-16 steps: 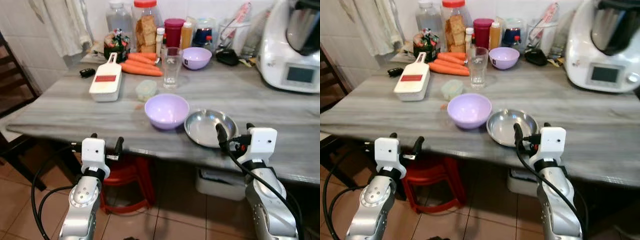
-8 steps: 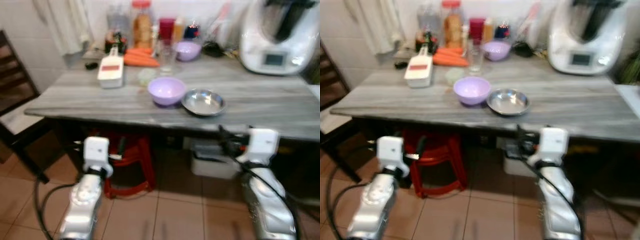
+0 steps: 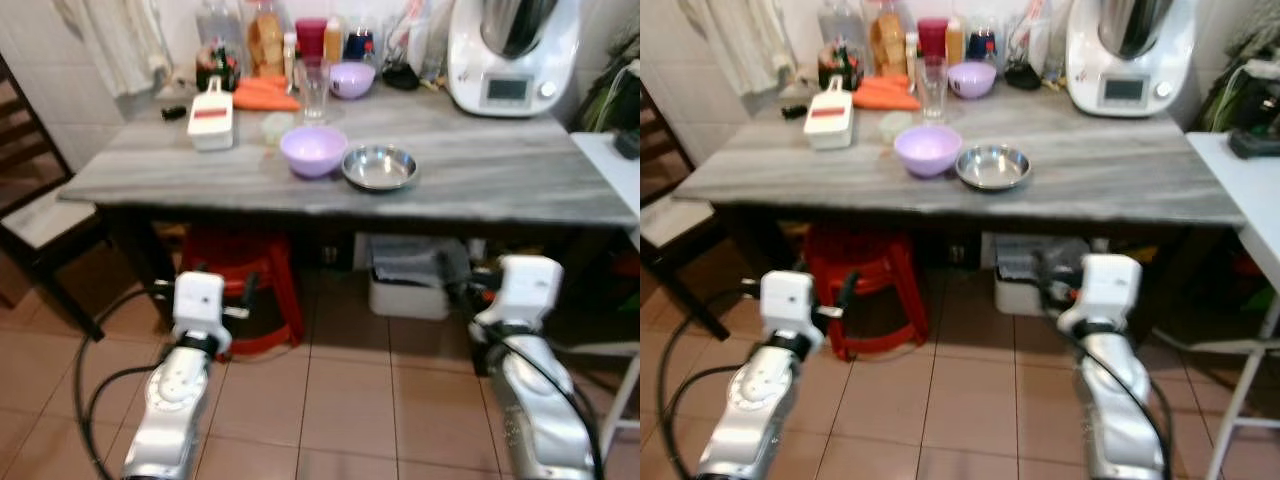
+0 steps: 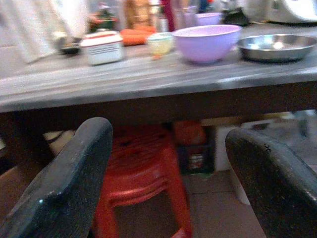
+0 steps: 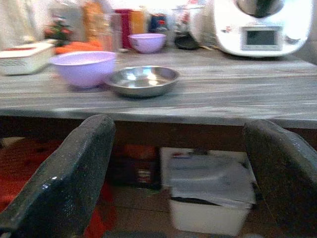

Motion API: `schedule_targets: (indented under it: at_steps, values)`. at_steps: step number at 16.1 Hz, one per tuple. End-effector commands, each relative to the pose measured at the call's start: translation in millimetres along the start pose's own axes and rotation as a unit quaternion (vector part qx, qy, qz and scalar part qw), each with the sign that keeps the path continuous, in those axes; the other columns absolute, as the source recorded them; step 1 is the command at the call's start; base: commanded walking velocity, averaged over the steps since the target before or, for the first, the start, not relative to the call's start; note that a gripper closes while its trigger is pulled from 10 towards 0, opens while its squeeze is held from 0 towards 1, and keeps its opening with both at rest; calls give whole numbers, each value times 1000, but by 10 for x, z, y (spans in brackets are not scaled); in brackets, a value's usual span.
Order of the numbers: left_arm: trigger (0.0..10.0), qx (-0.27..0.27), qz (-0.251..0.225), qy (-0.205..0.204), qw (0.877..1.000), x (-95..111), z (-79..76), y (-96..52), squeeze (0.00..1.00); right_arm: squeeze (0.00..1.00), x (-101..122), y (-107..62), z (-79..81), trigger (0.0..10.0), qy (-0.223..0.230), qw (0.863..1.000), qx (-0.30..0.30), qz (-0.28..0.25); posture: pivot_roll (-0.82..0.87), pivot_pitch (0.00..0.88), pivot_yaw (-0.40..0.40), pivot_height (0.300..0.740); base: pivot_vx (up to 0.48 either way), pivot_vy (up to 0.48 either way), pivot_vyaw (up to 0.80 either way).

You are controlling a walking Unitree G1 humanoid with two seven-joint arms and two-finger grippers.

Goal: Setting the table

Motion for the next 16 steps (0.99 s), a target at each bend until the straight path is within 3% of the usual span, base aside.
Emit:
schedule_targets:
  at_steps: [1, 4, 5, 8, 16]
  values:
    - [10000, -7, -8, 3, 1000, 14, -32, 3, 0, 0, 34, -3, -39, 10000, -1, 1000, -6, -4, -61, 0, 47, 740, 0, 0, 0]
    - [10000, -13, -10, 0, 1000, 26, -69, 20, 0, 0, 37, 2, -38, 10000, -1, 1000, -5, -4, -61, 0, 47, 740, 0, 0, 0]
    - [10000, -30, -22, -19, 999, 59, -106, 23, 0, 0, 36, 0, -38, 10000, -1, 1000, -5, -4, -63, 0, 46, 740, 0, 0, 0]
    - [10000, -41, -34, -12, 999, 103, -151, 40, 0, 0, 35, 9, -31, 10000, -2, 1000, -3, -4, -62, 0, 44, 740, 0, 0, 0]
    - [10000, -51, -38, -20, 998, 109, -178, 48, 0, 0, 31, -9, -36, 10000, -2, 1000, -5, -3, -67, 0, 48, 740, 0, -437, 0]
Point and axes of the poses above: a point about 5 cm out from each wrist's last joint towards the gripper, its own y axis pointing out of the wrist towards the gripper, its own x axis along the axis of the wrist's last joint, z = x × y, the point moved 2 cm from there along y, pointing out of the wrist towards the gripper, and after that the axes turned 10 degrees about y, right-handed, at the moved point
